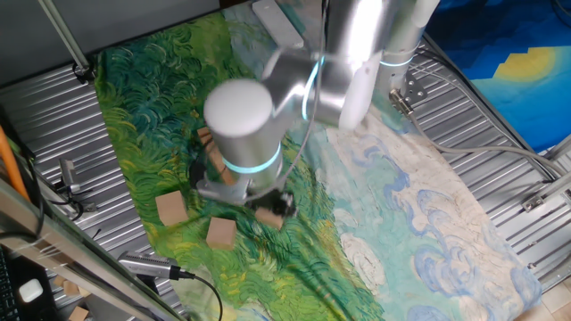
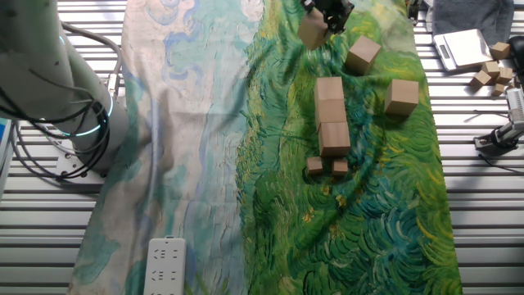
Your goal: Stack the blocks into a pyramid shape
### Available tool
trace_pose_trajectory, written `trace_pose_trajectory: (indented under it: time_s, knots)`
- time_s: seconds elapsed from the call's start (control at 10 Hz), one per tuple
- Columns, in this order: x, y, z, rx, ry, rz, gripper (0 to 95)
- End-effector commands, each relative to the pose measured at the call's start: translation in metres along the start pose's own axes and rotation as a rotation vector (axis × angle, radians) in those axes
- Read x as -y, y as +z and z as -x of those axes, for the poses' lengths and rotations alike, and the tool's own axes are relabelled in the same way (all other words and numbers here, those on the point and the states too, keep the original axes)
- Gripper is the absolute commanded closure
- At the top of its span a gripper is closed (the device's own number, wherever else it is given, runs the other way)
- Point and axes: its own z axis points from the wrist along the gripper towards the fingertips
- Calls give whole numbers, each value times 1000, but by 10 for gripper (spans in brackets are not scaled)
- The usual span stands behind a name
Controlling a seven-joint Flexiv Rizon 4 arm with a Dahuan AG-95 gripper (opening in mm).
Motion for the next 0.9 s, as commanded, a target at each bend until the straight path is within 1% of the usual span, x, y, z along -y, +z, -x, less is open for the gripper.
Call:
trace_pose_trajectory:
  time_s: [0.1, 0.2, 0.3, 0.4, 0.5, 0.6, 0.7, 0.8, 0.9]
  knots:
    - [9, -25, -54, -45, -252, -34, 950]
    - [16, -23, -62, -46, -301, -46, 950]
    - [26, -16, -69, -36, -364, -61, 950]
    - [33, -11, -72, -28, -402, -72, 950]
    - [46, -4, -79, -12, -454, -82, 950]
    - [54, -1, -84, -3, -487, -87, 950]
    - [59, 0, -87, -1, -514, -87, 950]
    - [62, 1, -85, 2, -544, -92, 950]
    - [62, 0, -83, 5, -545, -91, 950]
